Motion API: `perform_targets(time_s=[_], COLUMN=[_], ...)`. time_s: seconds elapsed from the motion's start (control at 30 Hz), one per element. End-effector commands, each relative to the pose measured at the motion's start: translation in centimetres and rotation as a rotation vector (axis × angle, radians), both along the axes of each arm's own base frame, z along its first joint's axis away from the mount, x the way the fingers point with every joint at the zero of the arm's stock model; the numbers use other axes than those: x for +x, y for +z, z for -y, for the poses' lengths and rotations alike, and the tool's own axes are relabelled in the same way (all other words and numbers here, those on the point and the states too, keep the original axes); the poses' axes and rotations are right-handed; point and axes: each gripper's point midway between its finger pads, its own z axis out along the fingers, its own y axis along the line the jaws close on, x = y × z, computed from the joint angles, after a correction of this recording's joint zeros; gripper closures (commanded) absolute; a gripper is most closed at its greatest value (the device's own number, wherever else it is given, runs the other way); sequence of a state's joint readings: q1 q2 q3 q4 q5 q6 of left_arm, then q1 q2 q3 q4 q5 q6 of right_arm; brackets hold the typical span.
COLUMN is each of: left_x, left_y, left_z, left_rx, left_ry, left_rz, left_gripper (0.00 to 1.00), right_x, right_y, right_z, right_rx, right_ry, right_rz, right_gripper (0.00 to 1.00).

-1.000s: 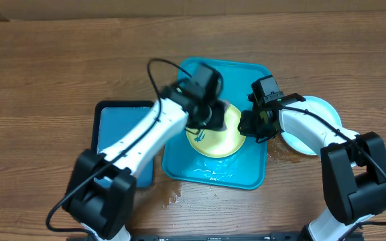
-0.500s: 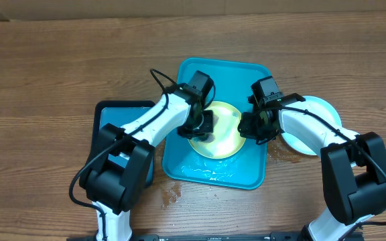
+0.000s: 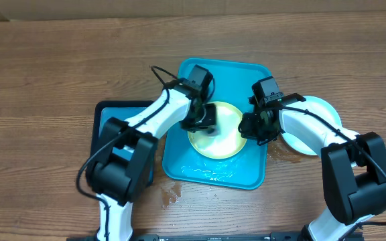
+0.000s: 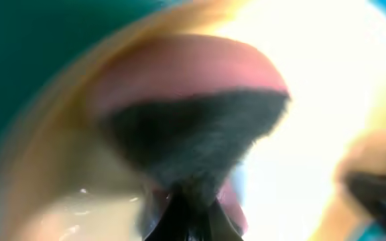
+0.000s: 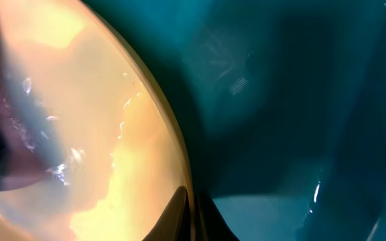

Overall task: Clean dirty plates on tray and stack at the side
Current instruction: 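Scrub the yellow plate with the sponge while the right gripper holds it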

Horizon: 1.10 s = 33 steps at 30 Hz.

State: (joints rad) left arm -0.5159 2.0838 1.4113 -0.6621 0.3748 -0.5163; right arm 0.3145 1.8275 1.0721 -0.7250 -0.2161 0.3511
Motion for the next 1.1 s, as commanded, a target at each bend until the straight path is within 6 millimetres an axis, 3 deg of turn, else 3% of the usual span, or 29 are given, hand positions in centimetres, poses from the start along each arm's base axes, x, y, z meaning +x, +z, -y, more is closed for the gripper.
perform_targets(time_s=[0.0,0.13,0.23,0.4,0.57,0.7,0.9,1.07], left_x=[-4.9,-6.2,-6.7,-6.9,-5.9,-4.3,-1.7,-0.2], left_y=[-1.3,-1.8,-2.1,-4.5,-4.7,-3.7,-1.4,-0.6], left_z=[6.3,7.9,7.3,1.9,-1.3,-4.1,-9.9,-12.1], left_rx=[-0.256,-0.277,-0.234,0.050,0.198,0.376,0.716,0.841], left_ry=[-0.143,-0.176,-0.163,0.035,0.104,0.126,0.132,0.081], left_rz=[-0.197,-0.219,-0.239,-0.323,-0.306,-0.227,-0.057,0.036], left_gripper=[0.96,0.96,0.96,0.96,0.96,0.96,0.96,0.96], right_x=[-1.1,-1.1,-1.1,-1.1,-1.0,-1.0,-1.0,-1.0], right_y=[-0.9,-0.9,-0.9,-0.9,-0.9,-0.9,-0.9,-0.9], right_z=[0.7,0.7,0.7,0.7,0.7,0.7,0.7,0.7], right_rx=[-0.043,-0.043,-0.043,-0.043,-0.043,-0.043,-0.042,-0.045], right_ry=[0.014,0.014,0.014,0.014,0.014,0.014,0.014,0.014], right_rz=[-0.024,-0.024,-0.024,-0.024,-0.023,-0.023,-0.021,-0.020], right_gripper=[0.96,0.96,0.96,0.96,0.96,0.96,0.96,0.96])
